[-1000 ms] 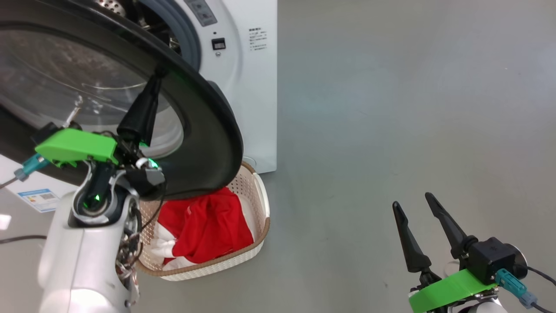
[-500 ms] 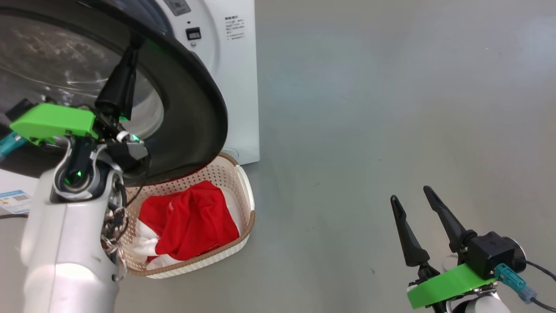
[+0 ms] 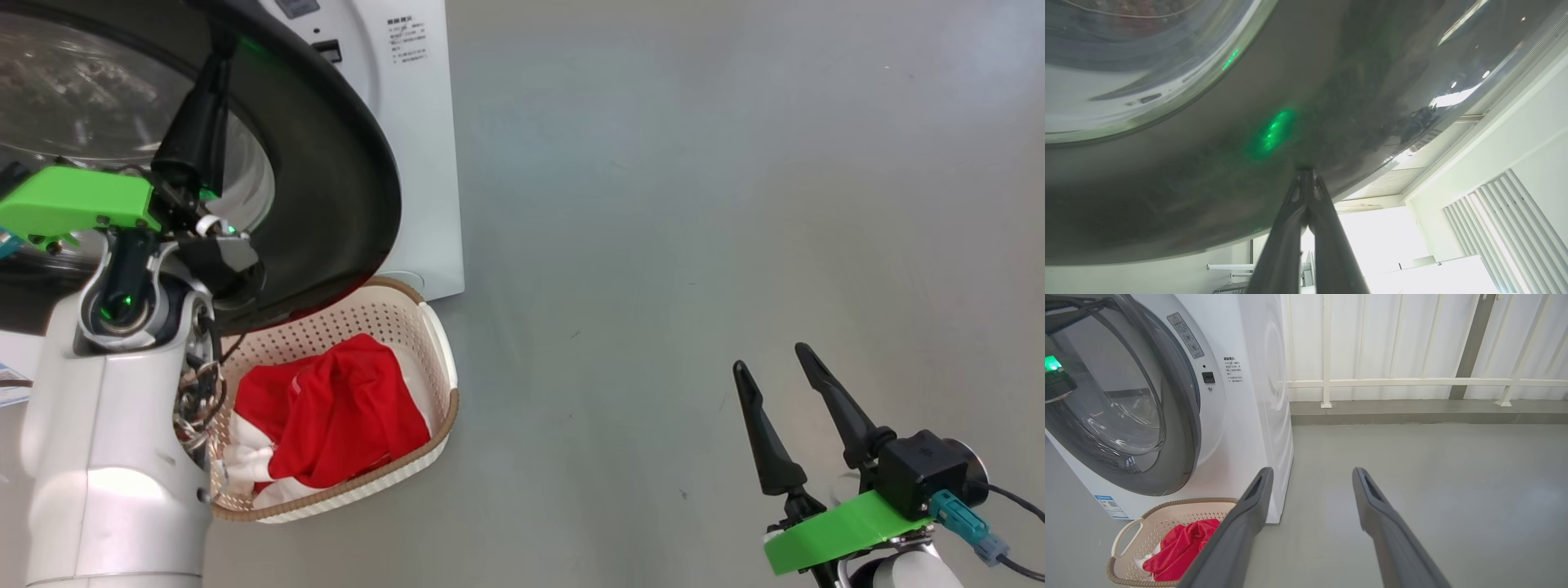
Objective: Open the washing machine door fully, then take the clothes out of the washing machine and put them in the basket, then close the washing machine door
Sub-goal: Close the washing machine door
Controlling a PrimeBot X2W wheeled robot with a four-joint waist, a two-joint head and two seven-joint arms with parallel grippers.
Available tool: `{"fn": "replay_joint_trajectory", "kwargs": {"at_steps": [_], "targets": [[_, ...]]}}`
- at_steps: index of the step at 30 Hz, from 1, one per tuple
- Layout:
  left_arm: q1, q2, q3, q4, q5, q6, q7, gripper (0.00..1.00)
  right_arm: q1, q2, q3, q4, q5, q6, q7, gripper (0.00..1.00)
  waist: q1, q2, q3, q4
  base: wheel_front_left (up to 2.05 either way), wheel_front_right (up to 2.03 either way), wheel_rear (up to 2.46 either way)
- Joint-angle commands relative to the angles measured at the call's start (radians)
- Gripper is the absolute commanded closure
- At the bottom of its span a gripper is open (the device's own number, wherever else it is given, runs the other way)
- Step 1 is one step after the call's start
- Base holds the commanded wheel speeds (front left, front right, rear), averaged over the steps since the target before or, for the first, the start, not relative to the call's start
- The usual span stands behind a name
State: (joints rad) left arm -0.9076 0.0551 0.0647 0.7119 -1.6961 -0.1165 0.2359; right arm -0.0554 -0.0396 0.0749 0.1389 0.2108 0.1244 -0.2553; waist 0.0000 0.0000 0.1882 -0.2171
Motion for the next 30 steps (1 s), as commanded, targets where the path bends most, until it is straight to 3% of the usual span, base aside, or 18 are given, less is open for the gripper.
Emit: {"fn": "replay_joint_trajectory", "kwargs": {"at_steps": [1,12,13,14,15,23,30], "targets": [[-0.036,0.037,0.020,-0.023,0.010,-0.014,-0.005,1.00,-0.036,-0.011,0.022,-0.024,-0.011,0.006,-0.006,0.00,0.0000,0.0000,0.001,-0.002,0.00,0.00,0.00],[0.031,0.023,0.005,-0.095,0.044,-0.014,0.000,1.00,-0.030,-0.011,0.010,-0.010,-0.003,0.006,-0.006,0.00,0.0000,0.0000,-0.025,0.024,0.00,0.00,0.00],[0.047,0.024,-0.005,-0.104,0.061,-0.014,-0.007,0.93,-0.028,-0.011,0.009,-0.010,-0.002,0.006,-0.006,0.00,0.0000,0.0000,-0.028,0.030,0.00,0.00,0.00],[0.062,0.025,-0.015,-0.116,0.080,-0.014,-0.015,0.41,-0.026,-0.011,0.008,-0.009,0.000,0.006,-0.006,0.00,0.0000,0.0000,-0.030,0.037,0.00,0.00,0.00],[0.078,0.025,-0.022,-0.125,0.092,-0.014,-0.021,0.00,-0.025,-0.011,0.009,-0.008,0.001,0.006,-0.006,0.00,0.0000,0.0000,-0.033,0.044,0.00,0.00,0.00],[0.215,0.058,-0.081,-0.240,0.220,-0.014,-0.078,0.00,-0.017,-0.011,-0.003,-0.002,0.005,0.006,-0.006,0.00,0.0000,0.0000,-0.061,0.111,0.00,0.00,0.00],[0.366,0.131,-0.179,-0.398,0.468,-0.014,-0.225,0.00,-0.010,-0.011,-0.018,0.000,0.000,0.006,-0.006,0.00,0.0000,0.0000,-0.091,0.171,0.00,0.00,0.00]]}}
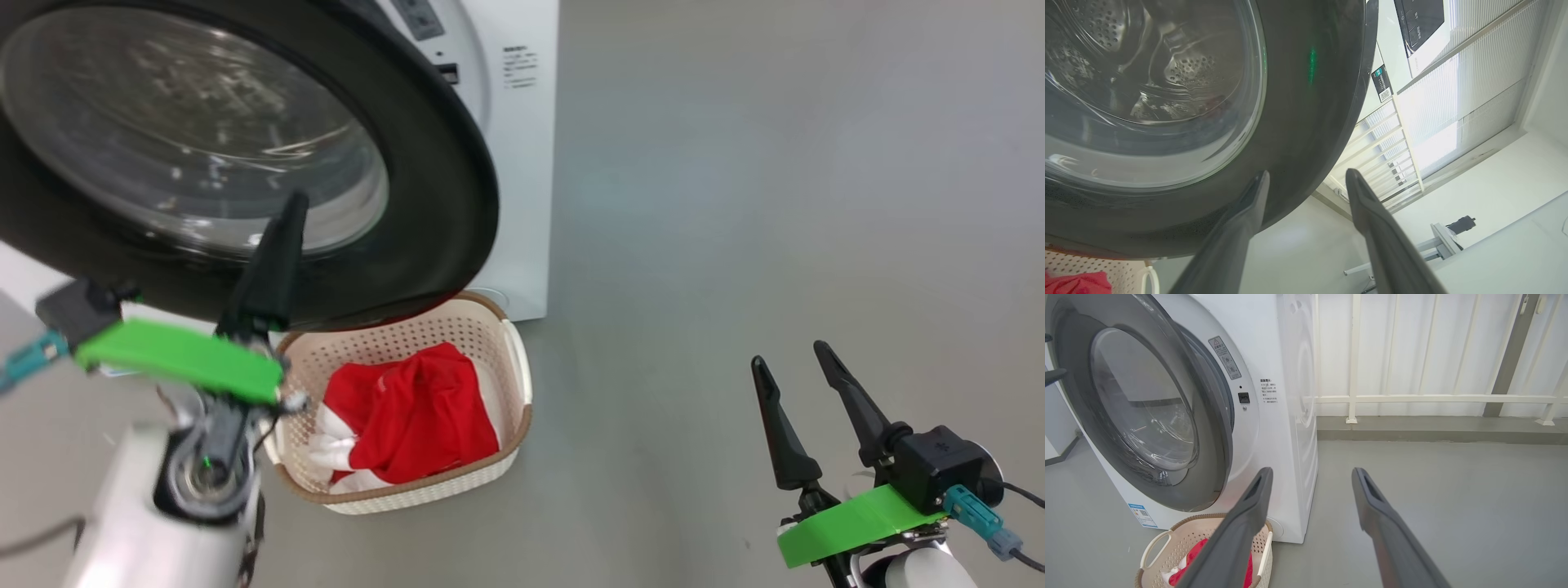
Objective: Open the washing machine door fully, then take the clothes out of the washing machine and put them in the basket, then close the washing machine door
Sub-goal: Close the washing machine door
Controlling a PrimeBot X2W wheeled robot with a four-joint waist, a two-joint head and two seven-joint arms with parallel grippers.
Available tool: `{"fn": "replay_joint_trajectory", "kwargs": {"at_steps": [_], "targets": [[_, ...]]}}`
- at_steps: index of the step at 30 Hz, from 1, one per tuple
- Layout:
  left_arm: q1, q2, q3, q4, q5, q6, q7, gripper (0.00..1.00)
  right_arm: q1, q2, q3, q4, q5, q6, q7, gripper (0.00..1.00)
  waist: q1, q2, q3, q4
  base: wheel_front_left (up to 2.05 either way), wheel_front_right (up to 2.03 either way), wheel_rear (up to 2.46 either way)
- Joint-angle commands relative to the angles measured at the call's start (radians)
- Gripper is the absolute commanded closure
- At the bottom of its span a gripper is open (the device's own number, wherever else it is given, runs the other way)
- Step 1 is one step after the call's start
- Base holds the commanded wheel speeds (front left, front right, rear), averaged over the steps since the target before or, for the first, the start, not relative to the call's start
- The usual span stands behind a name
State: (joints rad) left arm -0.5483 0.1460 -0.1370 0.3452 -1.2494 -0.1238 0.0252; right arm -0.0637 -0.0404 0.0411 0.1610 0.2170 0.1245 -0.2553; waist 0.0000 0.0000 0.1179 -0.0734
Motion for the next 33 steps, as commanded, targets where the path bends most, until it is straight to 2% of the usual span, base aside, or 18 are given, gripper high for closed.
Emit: {"fn": "replay_joint_trajectory", "kwargs": {"at_steps": [1,2,5,13,17,23,29,33], "targets": [[0.027,0.048,0.010,-0.044,0.058,-0.007,-0.039,0.00,-0.001,-0.010,0.014,-0.021,-0.007,0.006,-0.006,0.00,0.0000,0.0000,-0.026,0.035,0.00,0.00,0.00],[0.027,0.048,0.010,-0.044,0.058,-0.007,-0.039,0.00,-0.001,-0.010,0.014,-0.021,-0.007,0.006,-0.006,0.00,0.0000,0.0000,-0.026,0.035,0.00,0.00,0.00],[0.080,0.065,-0.022,-0.079,0.154,0.000,-0.102,0.00,0.003,-0.010,0.006,-0.019,-0.009,0.006,-0.006,0.00,0.0000,0.0000,-0.042,0.053,0.00,0.00,0.00],[0.224,0.107,-0.076,-0.158,0.378,0.074,-0.242,0.00,0.019,-0.010,-0.023,-0.033,0.003,0.006,-0.006,0.00,0.0000,0.0000,-0.084,0.075,0.00,0.00,0.00],[0.298,0.120,-0.082,-0.203,0.477,0.115,-0.272,0.00,0.034,-0.010,-0.029,-0.030,0.001,0.006,-0.006,0.00,0.0000,0.0000,-0.108,0.078,0.00,0.00,0.00],[0.375,0.121,-0.041,-0.271,0.621,0.167,-0.286,0.00,0.055,-0.010,-0.042,-0.044,0.008,0.006,-0.006,0.00,0.0000,0.0000,-0.130,0.081,0.00,0.00,0.00],[0.457,0.095,0.007,-0.341,0.800,0.182,-0.287,0.00,0.082,-0.010,-0.066,-0.055,0.012,0.006,-0.006,0.00,0.0000,0.0000,-0.147,0.084,0.00,0.00,0.00],[0.507,0.073,0.017,-0.349,0.878,0.178,-0.287,0.00,0.097,-0.010,-0.086,-0.073,0.014,0.006,-0.006,0.00,0.0000,0.0000,-0.155,0.086,0.00,0.00,0.00]]}}
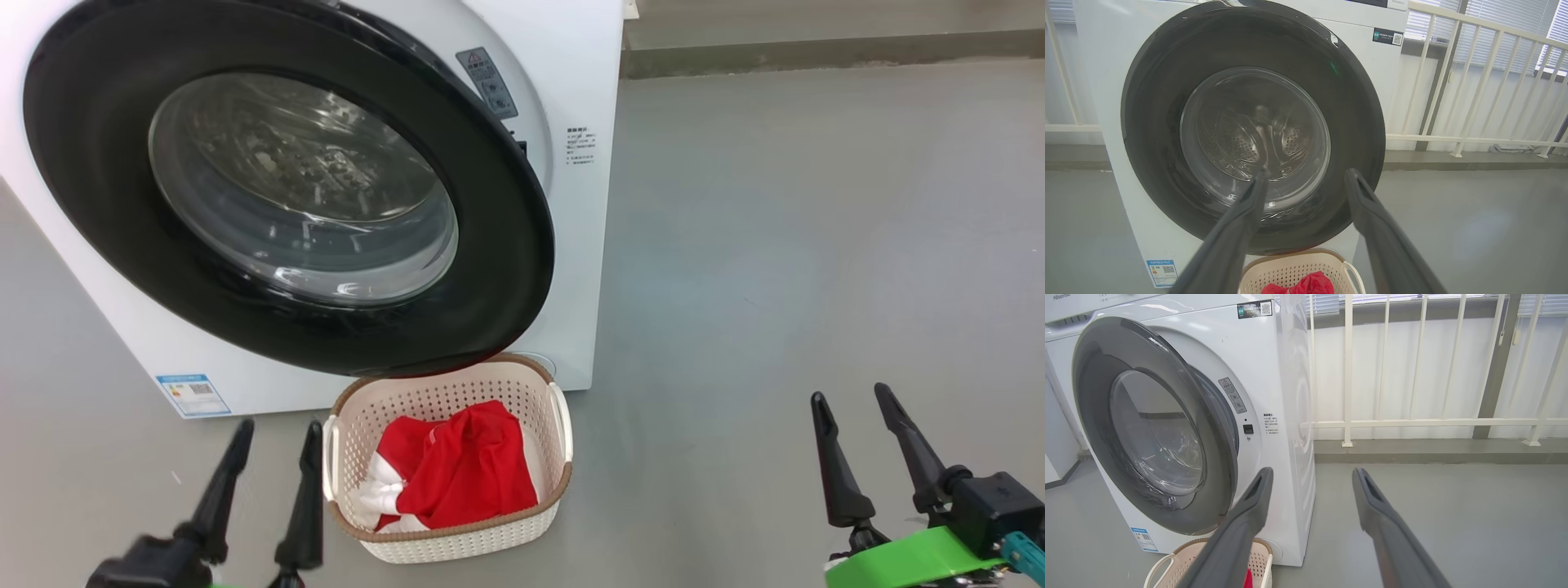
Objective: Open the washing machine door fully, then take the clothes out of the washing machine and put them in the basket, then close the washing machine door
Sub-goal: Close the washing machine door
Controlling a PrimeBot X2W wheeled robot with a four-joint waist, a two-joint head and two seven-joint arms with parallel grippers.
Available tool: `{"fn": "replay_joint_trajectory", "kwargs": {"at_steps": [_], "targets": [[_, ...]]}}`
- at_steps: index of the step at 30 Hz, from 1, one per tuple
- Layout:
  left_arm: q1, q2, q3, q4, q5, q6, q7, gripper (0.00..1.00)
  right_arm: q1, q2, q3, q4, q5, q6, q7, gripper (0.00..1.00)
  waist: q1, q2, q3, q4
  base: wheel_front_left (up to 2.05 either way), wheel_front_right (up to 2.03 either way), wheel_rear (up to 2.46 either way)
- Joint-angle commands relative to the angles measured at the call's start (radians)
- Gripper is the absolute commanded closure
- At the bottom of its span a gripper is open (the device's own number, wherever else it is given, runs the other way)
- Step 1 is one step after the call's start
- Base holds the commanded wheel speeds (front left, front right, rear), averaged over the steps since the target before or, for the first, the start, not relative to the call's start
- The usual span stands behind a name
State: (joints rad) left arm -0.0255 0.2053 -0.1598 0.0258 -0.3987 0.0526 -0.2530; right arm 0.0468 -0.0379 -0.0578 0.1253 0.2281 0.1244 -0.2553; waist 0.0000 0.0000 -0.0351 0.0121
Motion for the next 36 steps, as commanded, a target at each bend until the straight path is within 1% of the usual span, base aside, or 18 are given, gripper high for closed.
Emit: {"fn": "replay_joint_trajectory", "kwargs": {"at_steps": [1,6,10,15,26,27,28,29,30,36], "targets": [[-0.007,0.010,0.039,-0.027,0.048,0.001,-0.009,0.00,-0.010,-0.012,0.009,-0.044,0.003,0.006,-0.006,0.00,0.0000,0.0000,-0.003,0.001,0.00,0.00,0.00],[0.019,-0.033,0.058,-0.021,0.099,-0.004,-0.009,0.00,0.001,-0.012,-0.003,-0.068,0.002,0.006,-0.006,0.00,0.0000,0.0000,-0.006,-0.002,0.00,0.00,0.00],[0.026,-0.057,0.072,-0.017,0.131,-0.022,-0.009,0.00,0.005,-0.012,-0.003,-0.077,0.000,0.006,-0.006,0.00,0.0000,0.0000,-0.008,-0.003,0.00,0.00,0.00],[0.026,-0.073,0.093,-0.010,0.155,-0.033,-0.009,0.00,0.010,-0.012,0.000,-0.080,-0.005,0.006,-0.006,0.00,0.0000,0.0000,-0.010,-0.005,0.00,0.00,0.00],[0.027,-0.113,0.127,0.007,0.190,-0.074,-0.009,0.00,0.015,-0.012,0.011,-0.073,-0.012,0.006,-0.006,0.00,0.0000,0.0000,-0.009,0.003,0.00,0.00,0.00],[0.027,-0.115,0.128,0.009,0.192,-0.076,-0.009,0.00,0.014,-0.012,0.013,-0.070,-0.013,0.006,-0.006,0.02,0.0000,0.0000,-0.008,0.006,0.00,0.00,0.00],[0.026,-0.117,0.129,0.009,0.195,-0.079,-0.009,0.00,0.014,-0.012,0.019,-0.065,-0.016,0.006,-0.006,0.53,0.0000,0.0000,-0.007,0.008,0.00,0.00,0.00],[0.026,-0.118,0.130,0.009,0.198,-0.081,-0.009,0.00,0.012,-0.012,0.024,-0.061,-0.018,0.006,-0.006,0.79,0.0000,0.0000,-0.006,0.011,0.00,0.00,0.00],[0.025,-0.120,0.130,0.009,0.201,-0.082,-0.009,0.00,0.010,-0.012,0.028,-0.057,-0.021,0.006,-0.006,1.00,0.0000,0.0000,-0.004,0.014,0.00,0.00,0.00],[0.020,-0.129,0.128,0.003,0.223,-0.086,-0.009,0.00,-0.028,-0.012,0.047,-0.031,-0.040,0.006,-0.006,1.00,0.0000,0.0000,0.013,0.042,0.00,0.00,0.00]]}}
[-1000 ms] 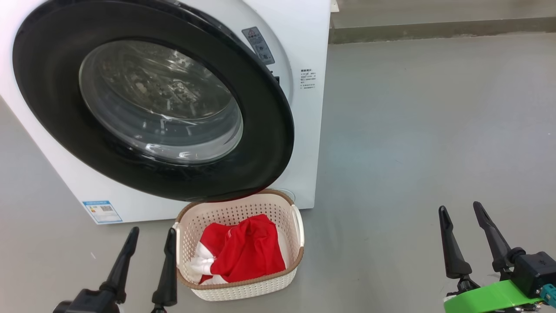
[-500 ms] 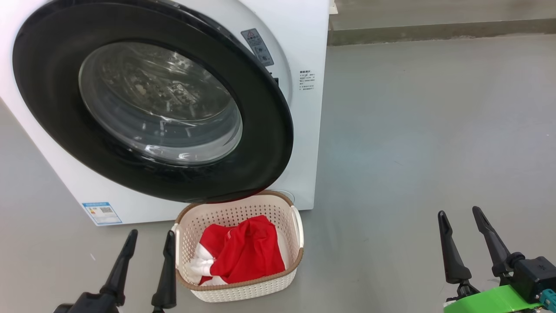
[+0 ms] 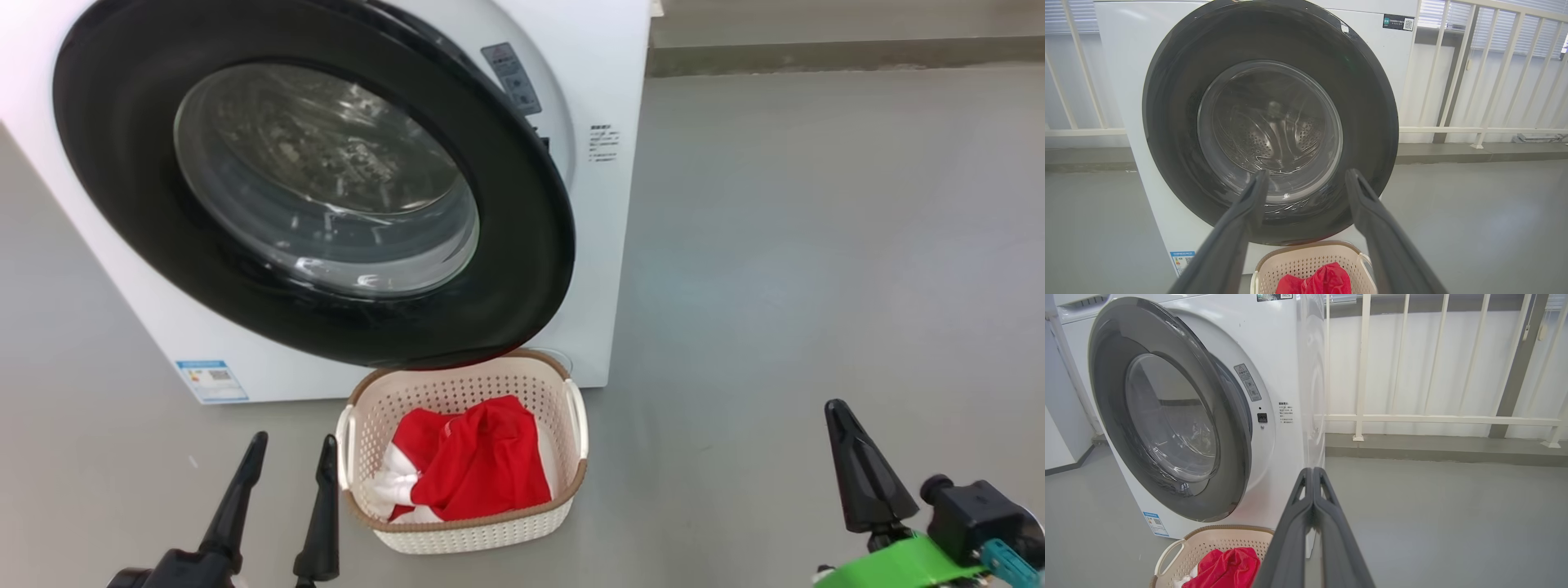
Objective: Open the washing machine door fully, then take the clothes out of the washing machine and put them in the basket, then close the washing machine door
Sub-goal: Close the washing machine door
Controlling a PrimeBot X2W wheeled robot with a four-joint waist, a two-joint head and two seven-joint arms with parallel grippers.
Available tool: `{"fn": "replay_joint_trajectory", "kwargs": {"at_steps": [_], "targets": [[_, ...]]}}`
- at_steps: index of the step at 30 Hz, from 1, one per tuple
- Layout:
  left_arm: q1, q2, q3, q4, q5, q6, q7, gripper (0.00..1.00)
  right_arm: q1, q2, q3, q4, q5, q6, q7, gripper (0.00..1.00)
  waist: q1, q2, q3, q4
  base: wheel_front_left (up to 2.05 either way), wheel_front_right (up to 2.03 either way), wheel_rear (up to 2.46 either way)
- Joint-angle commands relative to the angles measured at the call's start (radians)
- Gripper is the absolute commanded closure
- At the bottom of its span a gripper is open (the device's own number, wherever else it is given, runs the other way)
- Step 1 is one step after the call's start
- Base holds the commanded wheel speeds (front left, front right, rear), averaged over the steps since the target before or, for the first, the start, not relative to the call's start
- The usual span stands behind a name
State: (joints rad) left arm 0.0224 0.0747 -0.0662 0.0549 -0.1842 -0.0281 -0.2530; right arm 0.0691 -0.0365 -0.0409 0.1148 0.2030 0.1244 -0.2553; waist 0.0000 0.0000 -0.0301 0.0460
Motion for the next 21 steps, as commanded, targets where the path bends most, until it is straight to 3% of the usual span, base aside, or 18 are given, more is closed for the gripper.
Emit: {"fn": "replay_joint_trajectory", "kwargs": {"at_steps": [1,21], "targets": [[-0.030,0.000,0.035,-0.027,0.009,-0.006,-0.009,0.00,-0.061,-0.014,0.035,-0.014,-0.016,0.006,-0.006,1.00,0.0000,0.0000,0.011,0.013,0.00,0.00,0.00],[-0.094,-0.020,0.002,-0.067,0.003,-0.032,-0.009,0.00,-0.393,-0.014,0.157,0.193,-0.054,0.006,-0.006,1.00,0.0000,0.0000,0.156,0.129,0.00,0.00,0.00]]}}
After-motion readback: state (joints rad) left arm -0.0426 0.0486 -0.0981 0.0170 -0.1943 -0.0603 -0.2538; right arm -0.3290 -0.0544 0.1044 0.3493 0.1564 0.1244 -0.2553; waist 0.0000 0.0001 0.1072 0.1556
